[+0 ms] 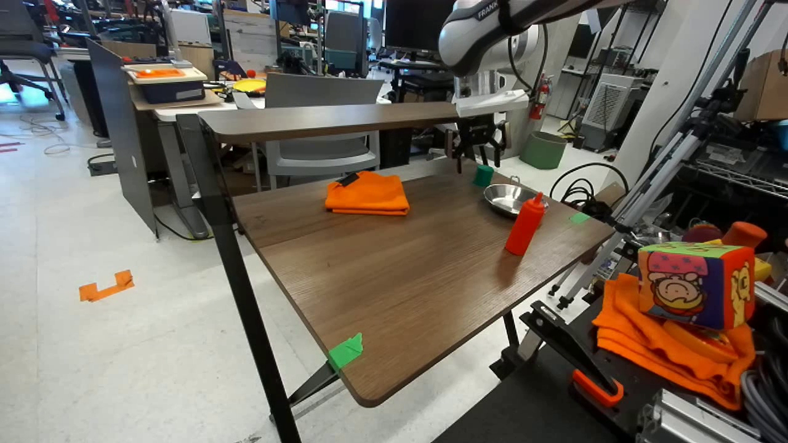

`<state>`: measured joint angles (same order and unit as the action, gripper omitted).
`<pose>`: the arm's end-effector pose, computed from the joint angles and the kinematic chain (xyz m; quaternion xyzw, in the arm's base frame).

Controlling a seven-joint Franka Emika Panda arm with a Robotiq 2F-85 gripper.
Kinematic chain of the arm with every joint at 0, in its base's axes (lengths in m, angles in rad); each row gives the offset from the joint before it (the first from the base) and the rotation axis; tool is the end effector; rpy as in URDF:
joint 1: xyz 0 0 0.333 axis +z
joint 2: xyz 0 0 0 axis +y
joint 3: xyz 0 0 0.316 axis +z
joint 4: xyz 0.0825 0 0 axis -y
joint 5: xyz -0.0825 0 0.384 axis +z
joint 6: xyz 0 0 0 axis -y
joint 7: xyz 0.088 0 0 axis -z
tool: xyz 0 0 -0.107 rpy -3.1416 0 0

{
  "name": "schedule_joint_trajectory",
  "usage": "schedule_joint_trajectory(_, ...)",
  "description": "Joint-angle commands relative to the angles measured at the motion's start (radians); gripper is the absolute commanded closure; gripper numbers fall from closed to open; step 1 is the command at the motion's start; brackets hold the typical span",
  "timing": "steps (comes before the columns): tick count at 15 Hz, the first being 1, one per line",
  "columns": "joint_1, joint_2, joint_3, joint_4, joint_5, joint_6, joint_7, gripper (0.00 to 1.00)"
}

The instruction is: Put the green cylinder on the metal plate

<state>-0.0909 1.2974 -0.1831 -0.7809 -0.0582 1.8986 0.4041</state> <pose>0.7570 -0.1516 0.1111 0.9541 -0.2625 -0.0724 0.1247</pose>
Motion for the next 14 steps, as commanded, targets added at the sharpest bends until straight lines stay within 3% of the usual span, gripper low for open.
schedule_joint_trajectory(1,0.012,0.035,-0.029,0.061,-0.025,-0.068,0.032,0.0)
schedule_joint_trajectory(2,0.012,0.039,-0.032,0.067,-0.028,-0.082,0.036,0.0)
schedule_joint_trajectory(3,0.013,0.046,-0.038,0.075,-0.032,-0.091,0.048,0.25)
schedule_joint_trajectory(4,0.013,0.049,-0.041,0.081,-0.034,-0.1,0.055,0.26)
schedule_joint_trajectory(10,0.011,0.072,-0.046,0.12,-0.042,-0.128,0.103,0.73)
schedule_joint_trajectory(14,0.008,0.045,-0.038,0.13,-0.035,-0.143,0.12,0.8)
